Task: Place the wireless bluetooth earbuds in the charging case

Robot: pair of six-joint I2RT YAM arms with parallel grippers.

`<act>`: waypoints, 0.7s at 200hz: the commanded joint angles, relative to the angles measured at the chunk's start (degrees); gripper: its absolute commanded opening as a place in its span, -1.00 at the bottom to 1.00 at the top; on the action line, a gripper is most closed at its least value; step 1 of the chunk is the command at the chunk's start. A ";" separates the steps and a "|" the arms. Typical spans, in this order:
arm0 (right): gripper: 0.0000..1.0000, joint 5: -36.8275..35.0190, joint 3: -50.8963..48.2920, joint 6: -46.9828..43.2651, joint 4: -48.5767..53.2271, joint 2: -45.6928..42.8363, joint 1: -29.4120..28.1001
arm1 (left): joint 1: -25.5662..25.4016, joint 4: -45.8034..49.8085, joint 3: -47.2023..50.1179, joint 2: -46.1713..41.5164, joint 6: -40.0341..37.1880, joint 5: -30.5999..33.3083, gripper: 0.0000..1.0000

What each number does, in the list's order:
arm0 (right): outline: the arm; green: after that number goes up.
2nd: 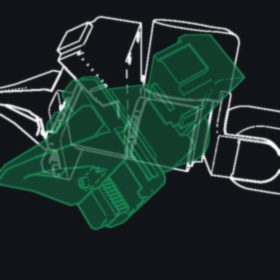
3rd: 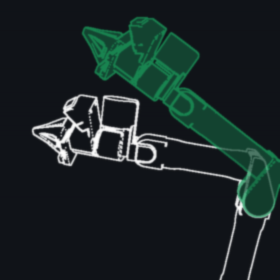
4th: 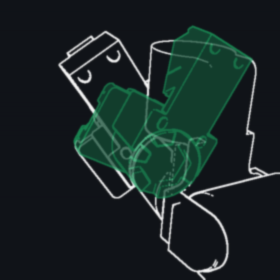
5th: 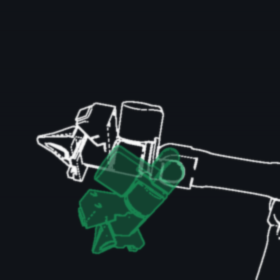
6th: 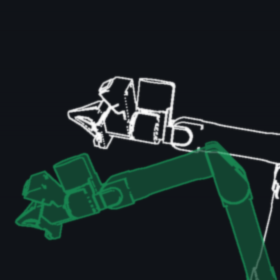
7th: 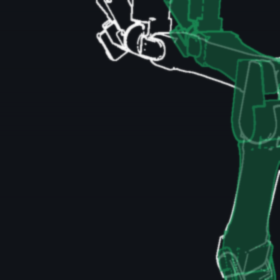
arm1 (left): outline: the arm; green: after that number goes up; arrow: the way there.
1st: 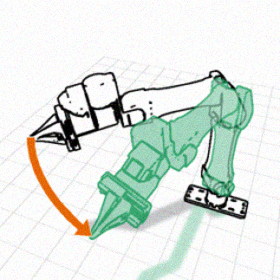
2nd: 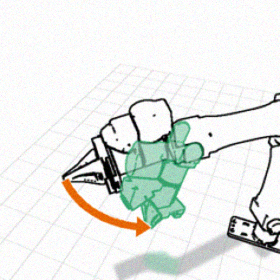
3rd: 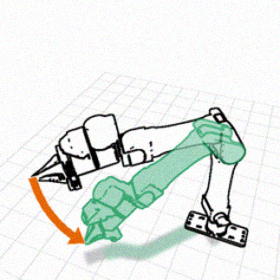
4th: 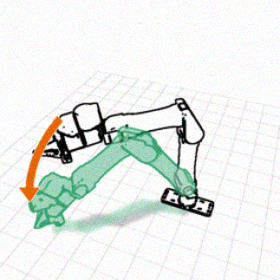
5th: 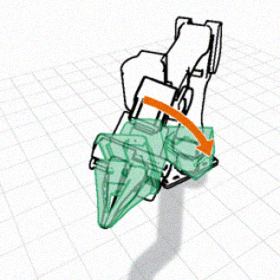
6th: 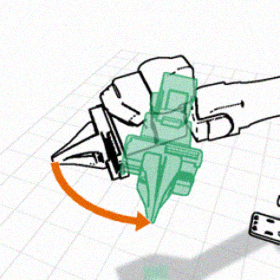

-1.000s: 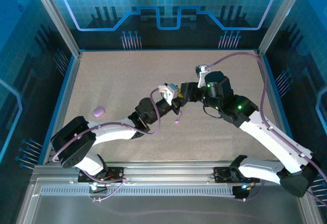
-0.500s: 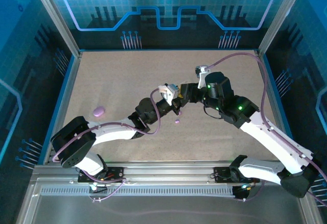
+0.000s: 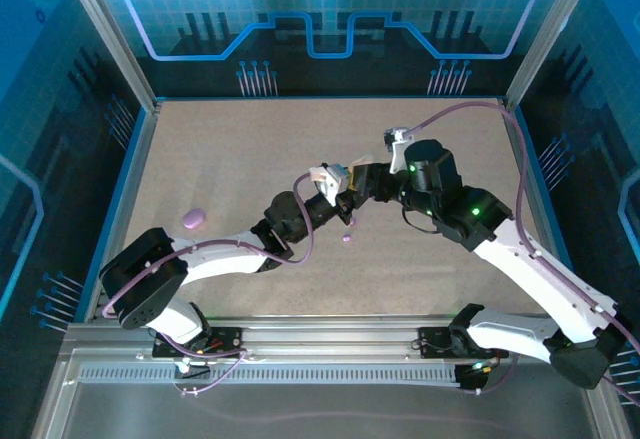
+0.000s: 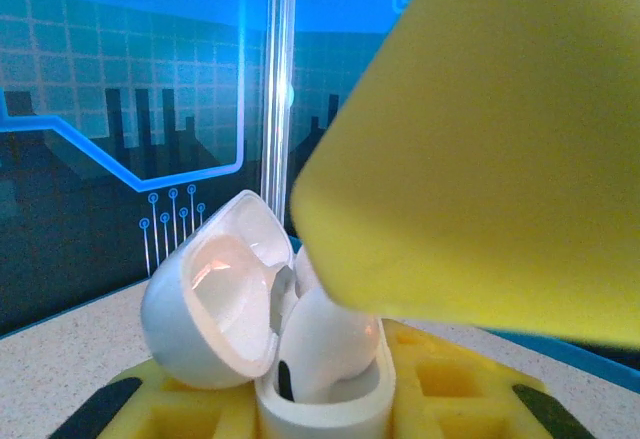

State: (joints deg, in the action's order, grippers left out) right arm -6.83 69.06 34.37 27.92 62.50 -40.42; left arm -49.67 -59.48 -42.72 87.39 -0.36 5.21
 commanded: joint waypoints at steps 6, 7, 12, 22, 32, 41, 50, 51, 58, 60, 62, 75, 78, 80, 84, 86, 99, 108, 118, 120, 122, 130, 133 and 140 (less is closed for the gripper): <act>-0.02 1.21 3.59 -1.72 0.73 -1.41 0.77 | -0.25 -2.83 -1.66 -0.91 -1.27 -1.65 -0.54; -0.01 1.21 3.65 -1.79 0.73 -1.41 0.73 | -0.25 -2.83 -1.62 -0.91 -1.29 -1.67 -0.54; 0.00 1.21 3.92 -2.13 0.71 -1.54 0.87 | -0.25 -2.72 -1.51 -0.83 -1.44 -2.01 -0.54; 0.02 0.79 4.47 -2.70 0.88 -1.81 1.24 | -0.25 -2.66 -1.15 -0.99 -2.09 -3.02 -0.53; 0.04 -0.04 5.13 -3.07 1.76 -2.01 1.94 | -0.25 -2.67 -0.77 -1.07 -2.93 -4.27 -0.53; 0.05 -0.37 5.74 -3.47 2.63 -2.12 3.06 | -0.16 -2.65 -0.38 -1.25 -3.47 -5.11 -0.53; 0.07 -0.42 6.45 -3.48 4.06 -2.12 4.49 | -0.16 -2.83 0.04 -1.56 -4.37 -6.15 -0.53; 0.07 -0.40 6.49 -3.45 4.24 -2.08 4.66 | -0.16 -2.79 0.07 -1.54 -4.47 -6.25 -0.53; 0.07 -0.16 7.44 -3.18 5.91 -1.83 6.10 | -0.16 -2.56 0.42 -1.92 -5.33 -7.11 -0.53; 0.08 -0.02 7.66 -3.17 6.42 -1.74 6.49 | -0.16 -2.45 0.48 -2.06 -5.52 -7.42 -0.53; 0.08 0.35 7.91 -3.17 6.85 -1.58 7.00 | -0.16 -2.32 0.52 -2.06 -5.81 -7.70 -0.53; 0.10 3.03 9.65 -3.29 9.90 -0.37 9.83 | -0.08 -1.39 0.83 -2.91 -7.24 -9.25 -0.53; 0.11 3.77 10.17 -3.33 10.71 0.02 10.51 | -0.02 -1.08 0.83 -3.08 -7.52 -9.57 -0.53; 0.12 4.24 10.49 -3.34 11.16 0.35 10.88 | 0.00 -0.92 0.87 -3.19 -7.65 -9.80 -0.53; 0.12 5.30 11.13 -3.34 12.35 0.96 11.76 | 0.09 -0.55 0.97 -3.48 -7.92 -10.21 -0.53; 0.12 5.92 11.48 -3.41 12.89 1.20 12.16 | 0.10 -0.37 0.93 -3.55 -8.08 -10.42 -0.53; 0.15 9.79 13.46 -3.64 16.21 3.57 14.65 | 0.36 0.70 1.05 -4.35 -8.89 -11.87 -0.53; 0.16 12.45 14.69 -4.10 18.20 5.26 15.88 | 0.49 1.41 1.12 -4.84 -9.32 -12.52 -0.53; 0.17 15.14 16.19 -4.93 20.25 7.17 16.75 | 0.60 2.10 1.20 -5.31 -9.68 -13.44 -0.53; 0.18 15.48 16.44 -5.10 20.66 7.59 16.86 | 0.62 2.27 1.18 -5.44 -9.80 -13.62 -0.53; 0.18 15.76 16.74 -5.23 21.07 7.95 16.96 | 0.65 2.44 1.16 -5.45 -9.87 -13.82 -0.53; 0.20 16.52 17.78 -5.84 22.59 9.33 17.04 | 0.70 3.10 1.07 -5.92 -10.26 -14.17 -0.53; 0.21 16.76 18.09 -6.12 23.06 9.75 17.11 | 0.71 3.48 0.99 -6.03 -10.39 -14.32 -0.53; 0.22 17.32 18.79 -6.76 24.14 10.85 17.13 | 0.71 4.05 0.94 -6.32 -10.60 -14.65 -0.53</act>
State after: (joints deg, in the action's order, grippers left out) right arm 4.19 84.73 30.52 44.01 70.24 -24.12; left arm -49.39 -56.82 -41.95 83.53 -8.19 -6.00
